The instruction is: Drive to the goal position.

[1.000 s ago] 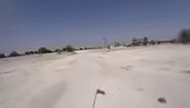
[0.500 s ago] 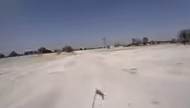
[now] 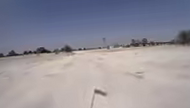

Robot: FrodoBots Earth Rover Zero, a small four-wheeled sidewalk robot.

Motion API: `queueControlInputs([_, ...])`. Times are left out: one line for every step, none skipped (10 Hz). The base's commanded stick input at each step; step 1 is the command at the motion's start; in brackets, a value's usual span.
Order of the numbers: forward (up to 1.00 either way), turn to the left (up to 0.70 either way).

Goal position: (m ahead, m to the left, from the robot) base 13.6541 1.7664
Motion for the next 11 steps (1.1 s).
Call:
queueControlInputs([0.70,0.00])
queueControlInputs([0.70,0.00])
queueControlInputs([0.70,0.00])
queueControlInputs([0.70,0.00])
queueControlInputs([0.70,0.00])
queueControlInputs([0.70,0.00])
queueControlInputs([0.70,0.00])
queueControlInputs([0.70,0.00])
queueControlInputs([0.70,0.00])
queueControlInputs([0.70,0.00])
queueControlInputs([0.70,0.00])
